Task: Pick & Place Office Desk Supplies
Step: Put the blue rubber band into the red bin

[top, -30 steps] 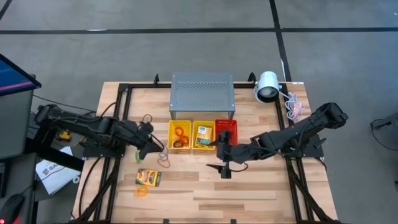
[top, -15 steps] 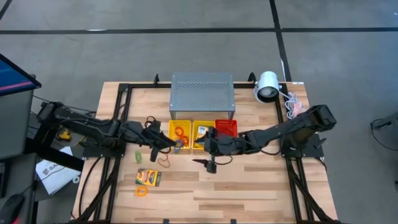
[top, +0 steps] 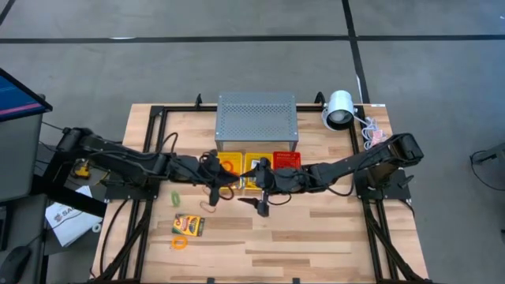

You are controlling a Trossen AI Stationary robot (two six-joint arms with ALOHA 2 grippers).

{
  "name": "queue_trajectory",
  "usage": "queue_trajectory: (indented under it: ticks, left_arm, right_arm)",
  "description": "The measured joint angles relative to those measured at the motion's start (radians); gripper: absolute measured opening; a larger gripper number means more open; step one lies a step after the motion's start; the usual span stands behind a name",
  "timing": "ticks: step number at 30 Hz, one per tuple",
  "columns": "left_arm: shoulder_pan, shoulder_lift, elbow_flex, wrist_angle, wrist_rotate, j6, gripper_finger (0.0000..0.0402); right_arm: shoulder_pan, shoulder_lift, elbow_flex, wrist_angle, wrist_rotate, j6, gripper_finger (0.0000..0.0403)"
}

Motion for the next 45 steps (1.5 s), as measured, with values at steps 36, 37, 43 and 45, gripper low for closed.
queue_trajectory:
  ticks: [36, 37, 43, 45]
  left_arm:
    - [0.002, 0.019, 0.042, -0.008, -0.029, 0.037, 0.0001]
    - [0.002, 0.019, 0.042, -0.008, -0.029, 0.037, 0.0001]
    - [0.002, 0.020, 0.042, -0.008, -0.029, 0.037, 0.0001]
    - [0.002, 0.019, 0.042, -0.002, -0.029, 0.037, 0.0001]
  right_arm:
    - [-0.010, 0.000, 0.000, -0.002, -0.025, -0.064, 0.0004]
    - [-0.010, 0.000, 0.000, -0.002, -0.027, -0.065, 0.0003]
    - [-0.010, 0.000, 0.000, -0.005, -0.027, -0.072, 0.0002]
    - [-0.010, 0.000, 0.000, -0.005, -0.027, -0.075, 0.0001]
